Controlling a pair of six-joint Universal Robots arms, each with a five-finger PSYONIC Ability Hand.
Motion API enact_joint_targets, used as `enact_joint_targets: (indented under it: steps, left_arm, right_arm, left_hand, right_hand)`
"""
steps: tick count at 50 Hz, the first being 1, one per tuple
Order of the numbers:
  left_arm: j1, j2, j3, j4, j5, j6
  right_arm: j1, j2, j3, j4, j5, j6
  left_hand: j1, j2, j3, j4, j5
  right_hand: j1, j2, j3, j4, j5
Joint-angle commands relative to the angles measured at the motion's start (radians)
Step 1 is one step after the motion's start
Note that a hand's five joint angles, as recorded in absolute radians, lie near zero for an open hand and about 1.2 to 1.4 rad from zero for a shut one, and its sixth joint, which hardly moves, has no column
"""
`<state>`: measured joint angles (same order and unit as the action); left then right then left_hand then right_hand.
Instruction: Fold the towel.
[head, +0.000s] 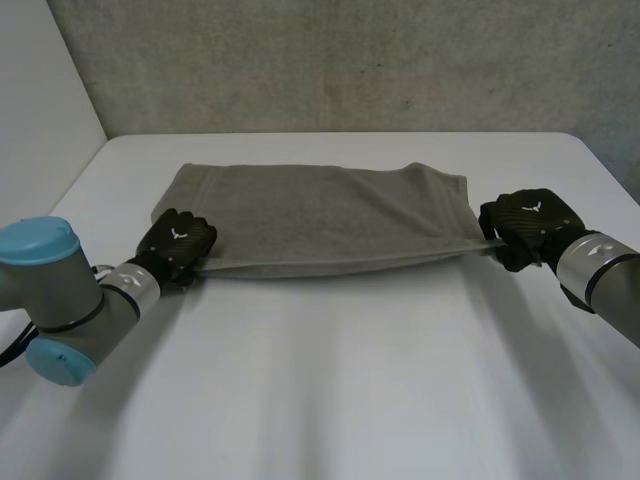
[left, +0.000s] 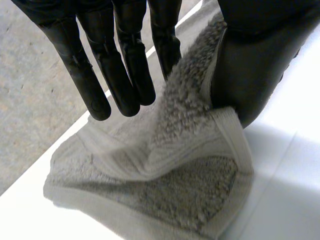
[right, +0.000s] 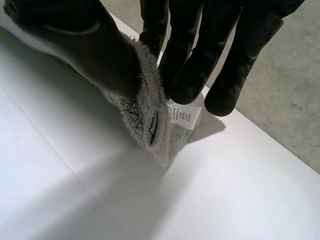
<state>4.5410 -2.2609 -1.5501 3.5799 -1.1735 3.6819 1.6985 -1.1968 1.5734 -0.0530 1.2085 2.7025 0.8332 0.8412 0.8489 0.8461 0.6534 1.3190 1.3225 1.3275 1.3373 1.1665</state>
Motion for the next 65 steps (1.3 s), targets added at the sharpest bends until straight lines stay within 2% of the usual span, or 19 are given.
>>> enact_joint_targets:
  steps: [1, 14, 15, 16, 17, 18, 22, 27, 30, 38, 45, 48, 52, 54, 56, 57, 59, 60, 65]
  left_arm:
    - [0.0, -0.019, -0.001, -0.003, -0.021, -0.005]
    - [0.03, 0.021, -0.004, -0.013, -0.077, 0.007]
    - [0.038, 0.055, -0.013, -0.016, -0.078, 0.004]
    - [0.046, 0.093, -0.033, -0.019, -0.071, 0.003]
    - [0.046, 0.093, -0.033, -0.019, -0.071, 0.003]
    - [0.053, 0.13, -0.053, -0.019, -0.064, 0.003]
    - [0.059, 0.205, -0.082, -0.027, -0.046, 0.0]
    - [0.062, 0.39, -0.16, -0.084, 0.041, -0.008]
    - [0.067, 0.437, -0.176, -0.099, 0.068, -0.014]
    - [0.17, 0.621, -0.254, -0.211, 0.147, -0.014]
    - [0.303, 0.747, -0.308, -0.34, 0.329, -0.011]
    - [0.34, 0.744, -0.311, -0.343, 0.386, -0.013]
    - [0.339, 0.696, -0.289, -0.328, 0.402, -0.013]
    - [0.334, 0.63, -0.265, -0.306, 0.397, -0.008]
    - [0.287, 0.49, -0.178, -0.271, 0.387, -0.011]
    - [0.286, 0.489, -0.177, -0.271, 0.387, -0.011]
    - [0.227, 0.341, -0.058, -0.27, 0.336, -0.01]
    - [0.227, 0.34, -0.058, -0.27, 0.336, -0.01]
    - [0.179, 0.115, 0.167, -0.288, 0.223, -0.005]
  right_arm:
    - [-0.01, -0.013, 0.0, 0.004, 0.005, 0.011]
    - [-0.053, -0.044, 0.0, 0.007, 0.009, 0.046]
    - [-0.053, -0.049, 0.0, 0.007, 0.009, 0.048]
    - [-0.051, -0.053, 0.002, 0.01, 0.009, 0.048]
    - [-0.051, -0.053, 0.002, 0.01, 0.009, 0.048]
    - [-0.05, -0.058, 0.002, 0.015, 0.009, 0.048]
    - [-0.05, -0.076, -0.003, 0.035, 0.008, 0.049]
    - [-0.053, -0.144, -0.026, 0.111, -0.001, 0.048]
    - [-0.053, -0.162, -0.035, 0.131, -0.001, 0.045]
    - [-0.103, -0.247, -0.061, 0.317, -0.026, -0.01]
    - [-0.166, -0.328, -0.029, 0.498, -0.105, -0.252]
    - [-0.16, -0.33, -0.045, 0.51, -0.112, -0.286]
    - [-0.155, -0.302, -0.078, 0.496, -0.115, -0.282]
    - [-0.152, -0.188, -0.133, 0.449, -0.106, -0.282]
    - [-0.148, -0.123, -0.179, 0.426, -0.093, -0.282]
    - [-0.148, -0.122, -0.179, 0.426, -0.093, -0.282]
    - [-0.094, -0.017, -0.271, 0.417, -0.052, -0.277]
    - [-0.094, -0.017, -0.271, 0.417, -0.052, -0.277]
    - [-0.002, 0.179, -0.452, 0.406, 0.084, -0.279]
  left_hand:
    - [-0.012, -0.02, -0.028, -0.025, -0.007]
    - [0.009, 0.001, -0.007, -0.004, 0.014]
    - [0.128, 0.12, 0.112, 0.115, 0.133]
    - [0.405, 0.397, 0.389, 0.392, 0.41]
    - [0.408, 0.4, 0.392, 0.395, 0.413]
    - [0.561, 0.553, 0.546, 0.549, 0.567]
    - [0.563, 0.555, 0.547, 0.55, 0.568]
    - [0.563, 0.555, 0.547, 0.55, 0.568]
    - [0.563, 0.555, 0.547, 0.55, 0.568]
    - [0.563, 0.555, 0.547, 0.55, 0.568]
    - [0.563, 0.555, 0.547, 0.55, 0.568]
    - [0.563, 0.555, 0.547, 0.55, 0.568]
    - [0.563, 0.555, 0.547, 0.55, 0.568]
    - [0.563, 0.555, 0.547, 0.55, 0.568]
    - [0.563, 0.555, 0.547, 0.55, 0.568]
    - [0.563, 0.555, 0.547, 0.55, 0.568]
    - [0.563, 0.555, 0.547, 0.55, 0.568]
    - [0.563, 0.555, 0.547, 0.55, 0.568]
    - [0.563, 0.555, 0.547, 0.55, 0.568]
  right_hand:
    - [0.077, 0.074, 0.069, 0.059, 0.055]
    - [0.077, 0.074, 0.069, 0.059, 0.055]
    - [0.077, 0.074, 0.069, 0.059, 0.055]
    - [0.077, 0.074, 0.069, 0.059, 0.055]
    - [0.077, 0.074, 0.069, 0.059, 0.055]
    - [0.077, 0.074, 0.069, 0.059, 0.055]
    - [0.077, 0.074, 0.069, 0.059, 0.055]
    - [0.077, 0.074, 0.069, 0.059, 0.055]
    - [0.077, 0.074, 0.069, 0.059, 0.055]
    - [0.077, 0.074, 0.069, 0.059, 0.055]
    - [0.077, 0.074, 0.069, 0.059, 0.055]
    - [0.077, 0.074, 0.069, 0.059, 0.055]
    - [0.077, 0.074, 0.069, 0.059, 0.055]
    - [0.077, 0.074, 0.069, 0.059, 0.055]
    - [0.077, 0.074, 0.069, 0.059, 0.055]
    - [0.077, 0.074, 0.069, 0.059, 0.055]
    - [0.077, 0.074, 0.069, 0.059, 0.055]
    - [0.077, 0.074, 0.069, 0.059, 0.055]
    - [0.077, 0.074, 0.069, 0.059, 0.055]
